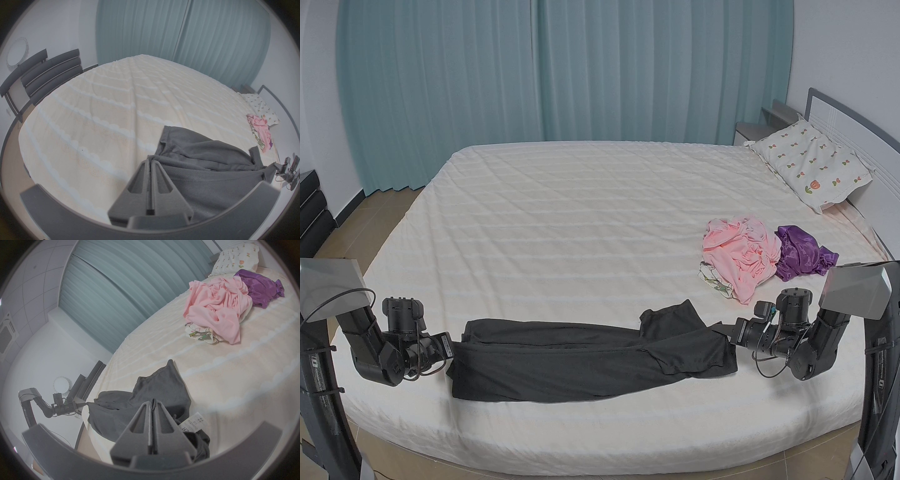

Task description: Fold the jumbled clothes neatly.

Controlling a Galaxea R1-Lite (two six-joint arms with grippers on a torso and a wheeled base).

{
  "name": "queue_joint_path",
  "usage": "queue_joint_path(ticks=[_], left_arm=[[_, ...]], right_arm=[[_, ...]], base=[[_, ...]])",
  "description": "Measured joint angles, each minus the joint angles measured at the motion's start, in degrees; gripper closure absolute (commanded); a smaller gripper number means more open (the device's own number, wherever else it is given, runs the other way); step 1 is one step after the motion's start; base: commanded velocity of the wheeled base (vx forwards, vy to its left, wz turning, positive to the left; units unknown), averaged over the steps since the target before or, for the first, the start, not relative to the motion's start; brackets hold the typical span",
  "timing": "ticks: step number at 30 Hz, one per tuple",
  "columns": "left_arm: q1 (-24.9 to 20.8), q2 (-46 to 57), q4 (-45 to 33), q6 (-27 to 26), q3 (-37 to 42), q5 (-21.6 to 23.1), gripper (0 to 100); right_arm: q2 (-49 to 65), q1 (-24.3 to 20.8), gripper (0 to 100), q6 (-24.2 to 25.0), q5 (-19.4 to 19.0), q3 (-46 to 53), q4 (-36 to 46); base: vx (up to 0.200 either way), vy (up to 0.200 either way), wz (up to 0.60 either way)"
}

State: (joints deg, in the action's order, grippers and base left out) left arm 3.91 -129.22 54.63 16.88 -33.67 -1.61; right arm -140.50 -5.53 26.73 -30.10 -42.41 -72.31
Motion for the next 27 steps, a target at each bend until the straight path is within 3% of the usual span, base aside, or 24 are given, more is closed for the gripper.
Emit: queue_joint_path(ticks=[21, 27], left_arm=[[-3.50, -6.45, -0.29, -0.33, -6.10, -4.07, 100], [-3.58, -7.94, -0.29, -0.38, -7.97, -6.05, 100]], right_arm=[[-1.62, -0.33, 100, -0.02, 3.06, -1.30, 3.49], [-1.27, -0.48, 100, -0.09, 3.72, -1.72, 8.08]], base=[[0.000, 0.000, 0.00], [0.000, 0.000, 0.00]])
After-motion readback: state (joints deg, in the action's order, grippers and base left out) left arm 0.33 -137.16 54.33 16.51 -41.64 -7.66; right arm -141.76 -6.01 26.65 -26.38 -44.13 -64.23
